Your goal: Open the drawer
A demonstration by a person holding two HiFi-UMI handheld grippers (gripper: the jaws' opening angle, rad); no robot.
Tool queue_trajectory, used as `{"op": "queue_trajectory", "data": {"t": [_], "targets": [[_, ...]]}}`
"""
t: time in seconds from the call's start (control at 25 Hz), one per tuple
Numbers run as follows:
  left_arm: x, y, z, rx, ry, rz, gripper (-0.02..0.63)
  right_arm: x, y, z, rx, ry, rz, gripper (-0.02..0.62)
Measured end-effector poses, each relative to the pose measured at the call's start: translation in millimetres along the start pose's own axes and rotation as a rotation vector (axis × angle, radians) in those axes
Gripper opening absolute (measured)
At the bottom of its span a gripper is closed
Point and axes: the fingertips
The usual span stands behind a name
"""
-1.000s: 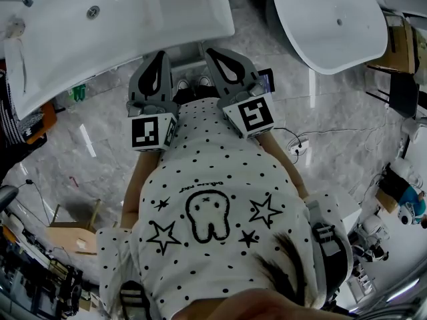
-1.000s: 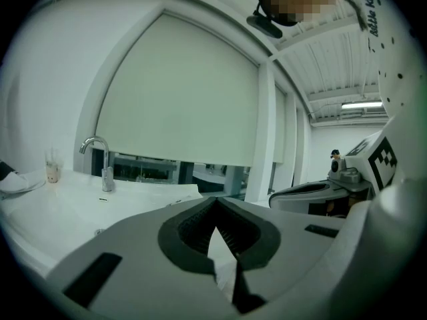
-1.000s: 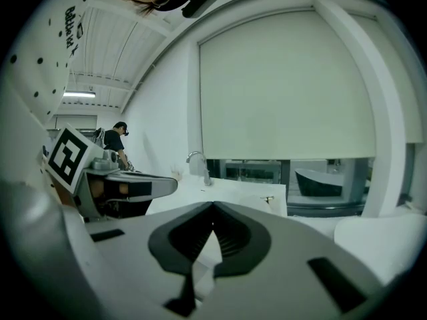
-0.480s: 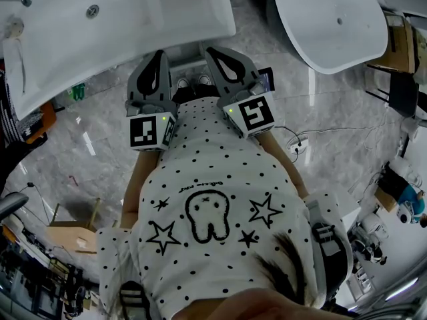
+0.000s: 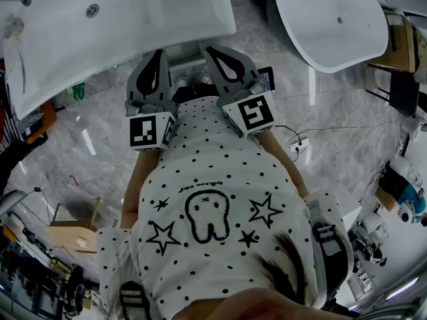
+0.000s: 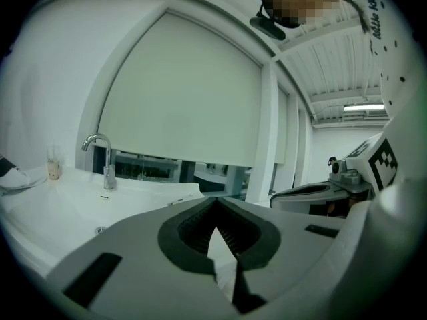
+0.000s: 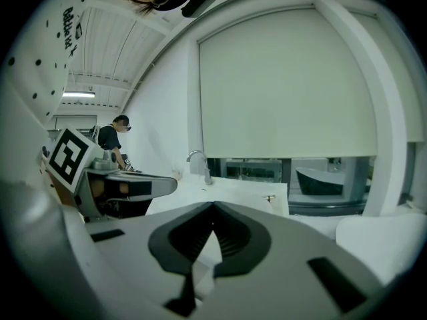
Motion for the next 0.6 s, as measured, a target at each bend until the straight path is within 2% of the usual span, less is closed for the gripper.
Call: {"op": "queue_trajectory", "data": {"t": [0.6], "targets": [[10.5, 3.1, 4.2, 0.011, -0.009, -0.003, 0.003, 8.3, 2.4, -6.1, -0.001, -0.012, 0.002, 0.014]]}}
Point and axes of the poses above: the fingertips, and each gripper's own axes: x backward along the fingers, z to its right, y out of its underside, and after that the axes turned 1 degree about z, right-handed
